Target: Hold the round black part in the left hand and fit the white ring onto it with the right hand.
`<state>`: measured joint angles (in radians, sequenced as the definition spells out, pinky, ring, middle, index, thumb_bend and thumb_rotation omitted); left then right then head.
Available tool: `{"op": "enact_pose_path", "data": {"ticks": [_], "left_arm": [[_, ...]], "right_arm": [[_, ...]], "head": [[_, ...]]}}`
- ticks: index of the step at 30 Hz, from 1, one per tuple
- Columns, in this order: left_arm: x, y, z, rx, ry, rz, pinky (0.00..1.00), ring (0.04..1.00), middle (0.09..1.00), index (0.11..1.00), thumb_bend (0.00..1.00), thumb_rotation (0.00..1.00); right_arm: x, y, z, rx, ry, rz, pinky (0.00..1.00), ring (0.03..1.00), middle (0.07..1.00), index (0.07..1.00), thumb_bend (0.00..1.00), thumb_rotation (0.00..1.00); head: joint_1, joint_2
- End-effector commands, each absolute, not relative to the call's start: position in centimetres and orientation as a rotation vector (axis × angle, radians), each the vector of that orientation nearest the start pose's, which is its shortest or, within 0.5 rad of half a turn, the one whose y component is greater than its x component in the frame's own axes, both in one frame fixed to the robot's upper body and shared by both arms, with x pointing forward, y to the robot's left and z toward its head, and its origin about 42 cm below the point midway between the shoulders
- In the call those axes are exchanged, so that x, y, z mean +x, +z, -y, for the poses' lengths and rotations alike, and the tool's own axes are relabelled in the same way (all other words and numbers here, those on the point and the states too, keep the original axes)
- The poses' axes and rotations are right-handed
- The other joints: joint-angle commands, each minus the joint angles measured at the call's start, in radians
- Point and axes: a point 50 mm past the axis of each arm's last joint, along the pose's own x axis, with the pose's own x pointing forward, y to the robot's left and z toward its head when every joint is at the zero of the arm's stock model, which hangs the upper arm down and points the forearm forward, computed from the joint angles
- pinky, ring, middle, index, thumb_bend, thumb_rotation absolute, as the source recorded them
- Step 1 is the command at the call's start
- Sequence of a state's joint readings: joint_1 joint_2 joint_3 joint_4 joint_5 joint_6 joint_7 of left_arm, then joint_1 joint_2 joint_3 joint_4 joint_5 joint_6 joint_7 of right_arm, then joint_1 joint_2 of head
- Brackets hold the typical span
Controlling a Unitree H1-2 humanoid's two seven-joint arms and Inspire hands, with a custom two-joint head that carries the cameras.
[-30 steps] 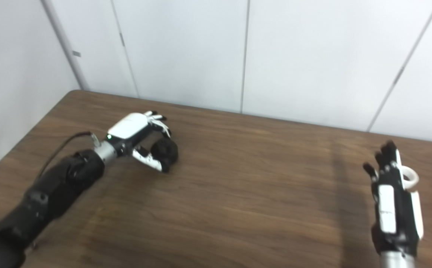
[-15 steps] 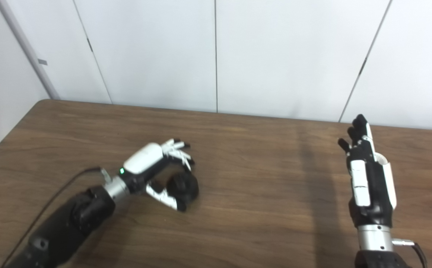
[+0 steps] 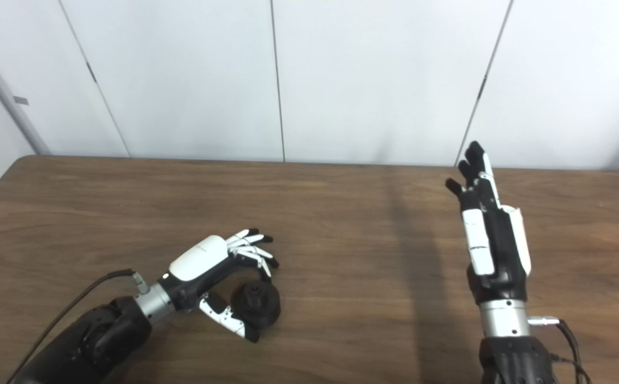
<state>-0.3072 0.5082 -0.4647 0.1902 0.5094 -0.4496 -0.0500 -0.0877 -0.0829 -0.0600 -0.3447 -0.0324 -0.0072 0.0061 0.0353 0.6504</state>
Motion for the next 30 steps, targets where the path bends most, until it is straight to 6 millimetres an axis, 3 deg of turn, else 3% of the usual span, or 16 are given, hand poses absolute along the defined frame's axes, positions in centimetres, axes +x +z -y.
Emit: {"op": "enact_pose_path", "data": {"ticks": [1, 17, 30], "left_arm": [[34.6, 14.4, -24.5, 1.048, -0.725, 0.523, 1.0, 0.93, 0.747, 0.48, 0.52, 0.05], [35.1, 13.3, -24.9, 1.086, -0.773, 0.489, 1.0, 0.918, 0.737, 0.48, 0.52, 0.05], [35.7, 13.2, -24.0, 1.066, -0.766, 0.503, 1.0, 0.93, 0.744, 0.481, 0.52, 0.05]], "right_arm": [[29.4, 24.1, 23.5, -0.135, -0.032, 0.541, 0.88, 0.967, 0.989, 0.967, 0.43, 0.94], [28.9, 26.3, 23.6, -0.167, -0.068, 0.568, 0.87, 0.959, 0.976, 0.964, 0.44, 0.93], [28.8, 27.1, 23.6, -0.182, -0.074, 0.571, 0.85, 0.954, 0.976, 0.965, 0.45, 0.92]], "head": [[0.0, 0.002], [-0.039, 0.01], [-0.075, 0.011]]}}
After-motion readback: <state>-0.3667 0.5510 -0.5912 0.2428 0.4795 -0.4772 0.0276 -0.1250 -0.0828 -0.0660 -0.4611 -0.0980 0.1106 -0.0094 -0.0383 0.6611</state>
